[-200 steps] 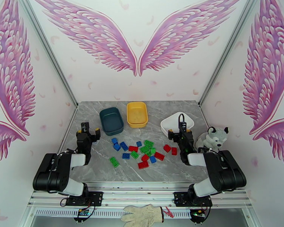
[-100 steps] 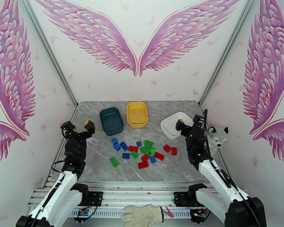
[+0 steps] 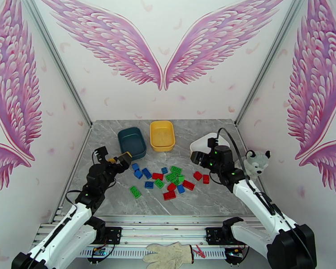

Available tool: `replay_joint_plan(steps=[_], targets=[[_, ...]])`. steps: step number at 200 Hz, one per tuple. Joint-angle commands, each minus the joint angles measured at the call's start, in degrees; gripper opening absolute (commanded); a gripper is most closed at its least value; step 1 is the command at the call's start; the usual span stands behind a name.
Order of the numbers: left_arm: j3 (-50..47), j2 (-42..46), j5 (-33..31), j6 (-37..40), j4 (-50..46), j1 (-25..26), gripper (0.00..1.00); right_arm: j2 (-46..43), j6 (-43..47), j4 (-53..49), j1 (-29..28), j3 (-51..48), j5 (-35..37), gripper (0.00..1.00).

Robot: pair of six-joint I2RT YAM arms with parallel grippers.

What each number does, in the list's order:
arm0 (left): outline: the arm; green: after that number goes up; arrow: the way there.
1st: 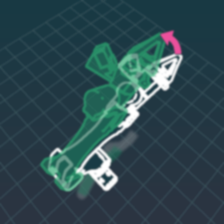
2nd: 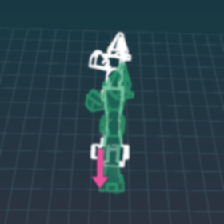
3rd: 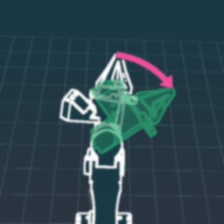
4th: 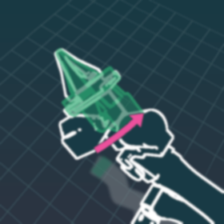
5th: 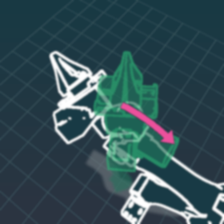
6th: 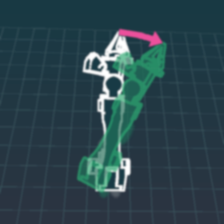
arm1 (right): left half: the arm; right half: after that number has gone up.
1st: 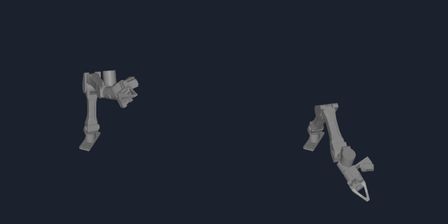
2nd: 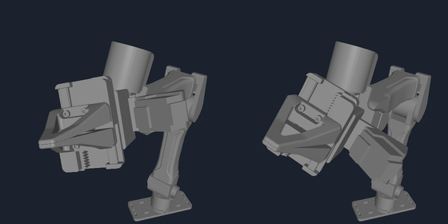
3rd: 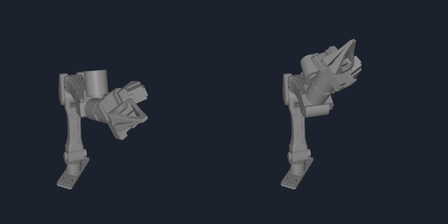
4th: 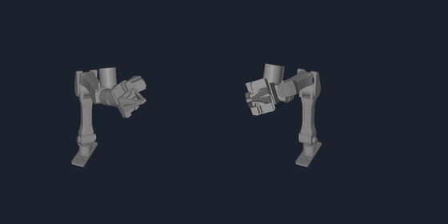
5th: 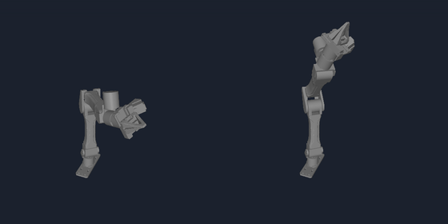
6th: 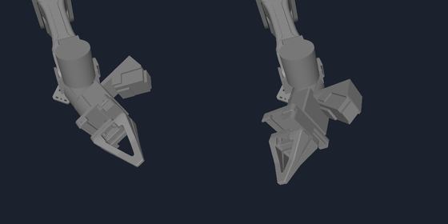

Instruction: Sort the legos into containers by color

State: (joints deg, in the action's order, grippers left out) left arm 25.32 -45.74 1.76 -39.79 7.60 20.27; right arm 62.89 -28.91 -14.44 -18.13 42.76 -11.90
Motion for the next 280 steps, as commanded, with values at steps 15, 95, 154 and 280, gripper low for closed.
replay_joint_plan(steps=[15,95,154,280], targets=[[4.86,-3.96,4.21,1.43,-3.37,1.0,0.97,9.74,1.84,-5.17,-7.59,6.97,-0.56,0.72],[5.1,-13.58,4.24,-0.14,-1.03,1.29,0.98,18.04,3.53,-15.29,-23.35,14.86,10.61,0.8],[4.26,-8.57,3.13,-1.32,-2.65,1.17,0.99,14.63,-3.33,-15.67,-34.23,5.32,15.72,0.9],[3.38,-2.96,-0.18,-0.54,-4.87,0.95,0.99,21.41,-11.88,-8.23,-43.91,-1.07,20.69,0.92]])
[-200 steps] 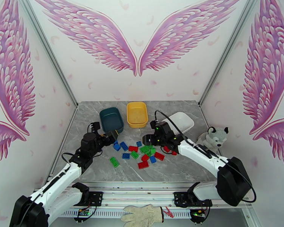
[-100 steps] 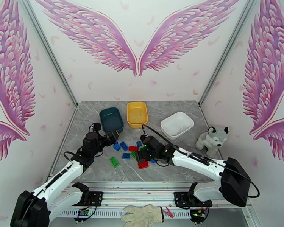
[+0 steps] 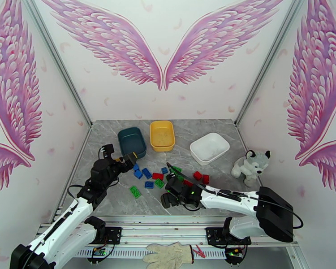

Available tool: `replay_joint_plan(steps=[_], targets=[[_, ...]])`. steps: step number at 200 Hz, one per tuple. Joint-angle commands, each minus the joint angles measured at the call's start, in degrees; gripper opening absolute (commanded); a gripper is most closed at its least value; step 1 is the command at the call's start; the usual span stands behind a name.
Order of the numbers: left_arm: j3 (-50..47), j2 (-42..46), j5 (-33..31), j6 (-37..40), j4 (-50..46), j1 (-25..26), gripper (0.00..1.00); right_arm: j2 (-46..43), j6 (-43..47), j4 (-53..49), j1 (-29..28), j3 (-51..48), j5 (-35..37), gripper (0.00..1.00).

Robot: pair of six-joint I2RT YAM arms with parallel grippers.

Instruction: Sort the legos into containers by color

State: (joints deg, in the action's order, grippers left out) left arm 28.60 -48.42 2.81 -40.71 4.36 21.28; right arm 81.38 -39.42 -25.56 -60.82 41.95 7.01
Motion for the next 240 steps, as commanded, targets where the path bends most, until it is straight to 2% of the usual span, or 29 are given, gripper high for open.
replay_joint_plan(steps=[1,97,136,179,215,240], targets=[[0.12,-0.27,-1.23,0.42,-1.64,-0.12,0.99,3.04,-1.41,2.98,-1.27,-0.24,1.78,0.92],[0.05,-1.47,-2.15,0.5,-1.71,-0.24,0.99,14.23,-1.55,1.89,-1.89,6.25,9.01,0.91],[0.41,-4.99,-1.25,-0.15,-0.73,-0.29,0.99,16.12,-1.6,1.14,-1.93,7.76,12.52,0.83],[0.67,-9.13,-0.04,-0.72,0.71,-0.27,0.99,17.24,-1.37,2.1,-2.0,8.41,12.26,0.7],[1.25,-12.25,1.77,-1.0,1.96,-0.06,0.99,12.8,-1.36,1.8,-2.02,7.01,10.58,0.56],[1.72,-13.84,3.1,-0.37,3.35,0.9,0.99,6.81,-0.8,-0.56,-1.93,6.64,11.34,0.53]])
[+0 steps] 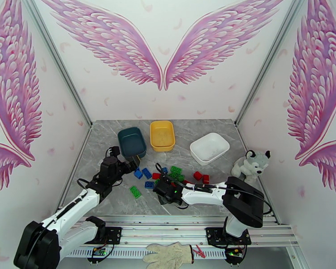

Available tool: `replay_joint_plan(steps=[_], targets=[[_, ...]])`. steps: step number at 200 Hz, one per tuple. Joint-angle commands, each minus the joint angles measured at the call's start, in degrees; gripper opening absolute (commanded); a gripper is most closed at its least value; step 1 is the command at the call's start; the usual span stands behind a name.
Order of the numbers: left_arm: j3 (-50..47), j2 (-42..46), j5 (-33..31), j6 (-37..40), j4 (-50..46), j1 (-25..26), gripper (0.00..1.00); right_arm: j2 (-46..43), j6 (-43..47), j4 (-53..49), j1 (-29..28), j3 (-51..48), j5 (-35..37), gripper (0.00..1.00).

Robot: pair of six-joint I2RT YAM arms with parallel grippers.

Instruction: Sort the legos into containers by color

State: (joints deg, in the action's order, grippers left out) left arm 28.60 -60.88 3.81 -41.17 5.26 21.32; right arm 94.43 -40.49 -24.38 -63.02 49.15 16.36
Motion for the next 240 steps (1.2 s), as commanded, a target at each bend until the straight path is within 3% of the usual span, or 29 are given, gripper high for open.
replay_joint_plan(steps=[1,39,94,134,178,194,212,240], targets=[[1.77,-1.4,2.09,0.1,2.47,0.93,0.99,-6.84,0.38,-2.04,0.32,-0.54,2.25,0.53],[3.3,-3.55,2.46,2.03,3.69,4.43,0.99,-16.32,3.68,-8.75,2.75,2.02,10.63,0.53],[6.65,-11.23,3.52,3.71,6.66,10.23,0.99,-20.9,6.74,-5.52,25.58,3.59,4.81,0.51],[14.17,-18.89,4.61,9.05,1.91,18.37,0.99,-14.48,6.91,-4.25,38.48,10.87,2.27,0.52],[19.61,-23.26,0.47,14.2,-2.54,25.8,0.99,0.41,6.85,-6.88,49.23,21.83,-3.23,0.57],[19.91,-23.64,0.12,14.69,-2.69,26.31,0.99,4.37,6.96,-7.37,51.12,24.62,-3.84,0.6],[20.18,-23.6,-0.4,14.98,-3.38,26.32,0.99,7.16,7.39,-7.82,52.2,26.41,-3.95,0.72],[20.27,-22.92,-2.11,15.5,-4.51,26.32,0.99,6.94,8.49,-7.7,52.37,26.69,-4.4,0.82]])
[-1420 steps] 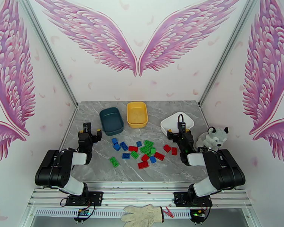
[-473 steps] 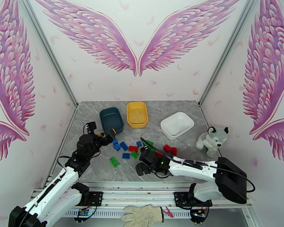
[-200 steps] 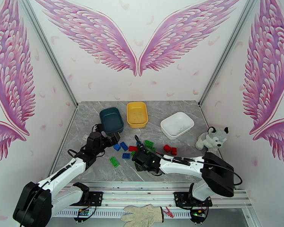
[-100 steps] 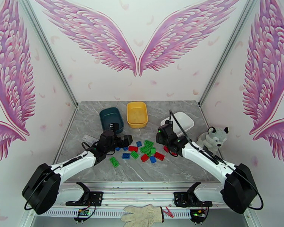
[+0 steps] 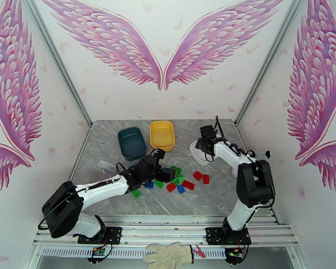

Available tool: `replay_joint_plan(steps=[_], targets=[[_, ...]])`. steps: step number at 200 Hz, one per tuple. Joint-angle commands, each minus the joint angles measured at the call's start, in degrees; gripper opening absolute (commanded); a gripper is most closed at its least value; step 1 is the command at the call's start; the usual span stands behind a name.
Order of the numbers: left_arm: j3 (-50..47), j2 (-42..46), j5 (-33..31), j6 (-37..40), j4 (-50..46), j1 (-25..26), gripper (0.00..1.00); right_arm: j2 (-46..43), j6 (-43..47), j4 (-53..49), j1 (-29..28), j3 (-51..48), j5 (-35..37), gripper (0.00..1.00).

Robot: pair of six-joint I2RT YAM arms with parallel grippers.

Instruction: Sort the legos into containers by color

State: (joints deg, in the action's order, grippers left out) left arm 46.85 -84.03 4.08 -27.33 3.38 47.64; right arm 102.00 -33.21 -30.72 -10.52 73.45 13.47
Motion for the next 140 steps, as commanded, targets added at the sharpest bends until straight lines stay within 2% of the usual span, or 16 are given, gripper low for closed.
replay_joint_plan(steps=[1,24,59,96,140], targets=[[2.02,0.25,-2.43,1.67,-2.61,-0.04,0.99,-0.73,1.22,-1.36,-0.17,2.3,-1.52,0.83],[1.68,1.1,-3.51,1.68,-2.8,-0.08,0.99,-4.33,1.91,-0.82,-0.29,0.64,-1.81,0.89],[0.14,3.55,-6.46,0.88,-2.91,-1.01,0.99,-12.95,2.67,1.67,-2.01,-4.63,-6.69,0.86],[-3.71,7.99,-8.14,-1.76,-1.67,-4.82,0.99,-20.57,4.26,2.56,-8.62,-11.64,-10.39,0.75],[-9.21,13.91,-5.15,-7.02,1.03,-12.31,0.99,-27.34,3.97,1.54,-19.85,-19.53,-10.98,0.79]])
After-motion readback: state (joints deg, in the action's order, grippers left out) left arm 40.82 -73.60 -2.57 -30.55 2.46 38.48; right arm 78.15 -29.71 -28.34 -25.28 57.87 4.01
